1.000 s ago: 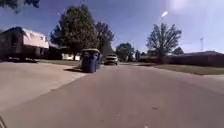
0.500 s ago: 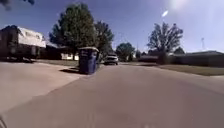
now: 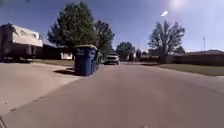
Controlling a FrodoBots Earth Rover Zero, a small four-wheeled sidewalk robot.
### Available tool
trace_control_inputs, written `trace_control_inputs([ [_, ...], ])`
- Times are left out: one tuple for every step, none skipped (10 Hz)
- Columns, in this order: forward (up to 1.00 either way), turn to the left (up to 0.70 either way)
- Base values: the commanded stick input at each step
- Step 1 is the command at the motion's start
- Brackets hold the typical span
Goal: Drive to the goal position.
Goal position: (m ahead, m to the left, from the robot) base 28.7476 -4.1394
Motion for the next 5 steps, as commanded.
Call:
trace_control_inputs([
  [1.0, 0.0],
  [1.0, 0.0],
  [1.0, 0.0],
  [1.0, 0.0],
  [1.0, 0.0],
])
